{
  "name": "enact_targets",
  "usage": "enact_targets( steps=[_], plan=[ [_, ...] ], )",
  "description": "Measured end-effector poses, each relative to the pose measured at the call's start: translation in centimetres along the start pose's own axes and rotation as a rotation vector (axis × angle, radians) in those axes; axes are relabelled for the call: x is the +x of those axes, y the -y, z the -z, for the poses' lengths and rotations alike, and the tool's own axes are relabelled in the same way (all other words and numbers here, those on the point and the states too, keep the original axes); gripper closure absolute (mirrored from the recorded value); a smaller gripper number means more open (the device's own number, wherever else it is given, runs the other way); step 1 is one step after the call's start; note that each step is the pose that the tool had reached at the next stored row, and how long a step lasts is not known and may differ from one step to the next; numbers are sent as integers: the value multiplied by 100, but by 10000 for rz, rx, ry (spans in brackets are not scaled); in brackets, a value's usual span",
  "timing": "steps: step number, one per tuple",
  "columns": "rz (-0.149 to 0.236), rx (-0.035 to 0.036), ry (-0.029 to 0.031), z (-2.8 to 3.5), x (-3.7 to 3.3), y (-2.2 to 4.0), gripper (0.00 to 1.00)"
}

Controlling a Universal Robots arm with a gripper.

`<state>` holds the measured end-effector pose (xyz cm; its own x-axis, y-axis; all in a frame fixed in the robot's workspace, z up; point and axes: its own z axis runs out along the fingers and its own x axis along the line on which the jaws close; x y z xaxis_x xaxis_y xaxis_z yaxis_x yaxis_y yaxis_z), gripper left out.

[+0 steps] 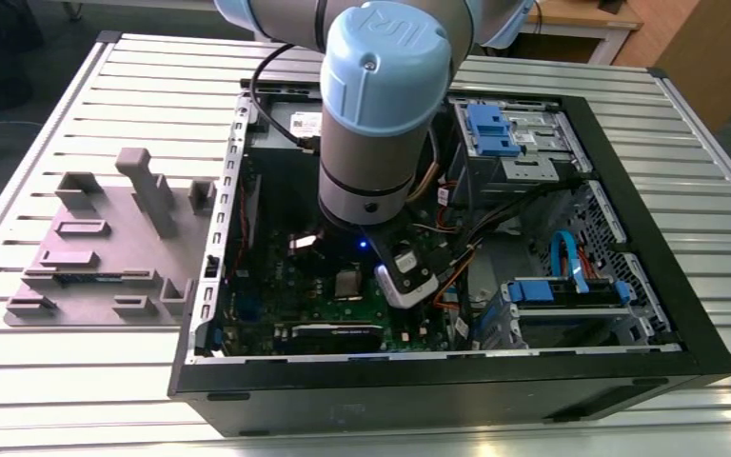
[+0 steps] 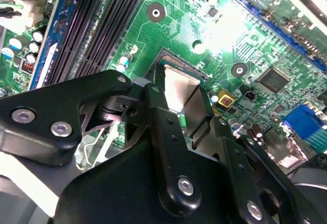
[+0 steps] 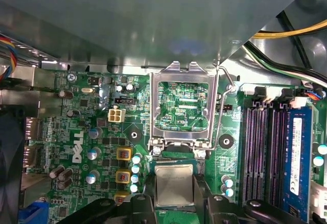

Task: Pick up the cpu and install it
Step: 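Place the cpu into insertion slot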

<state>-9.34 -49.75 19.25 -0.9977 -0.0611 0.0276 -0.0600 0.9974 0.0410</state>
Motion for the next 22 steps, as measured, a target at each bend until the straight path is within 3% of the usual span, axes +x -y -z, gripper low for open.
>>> enact_targets(
  steps=[22],
  plan=[
    [7,0,0,-9,0,0,61]
  ],
)
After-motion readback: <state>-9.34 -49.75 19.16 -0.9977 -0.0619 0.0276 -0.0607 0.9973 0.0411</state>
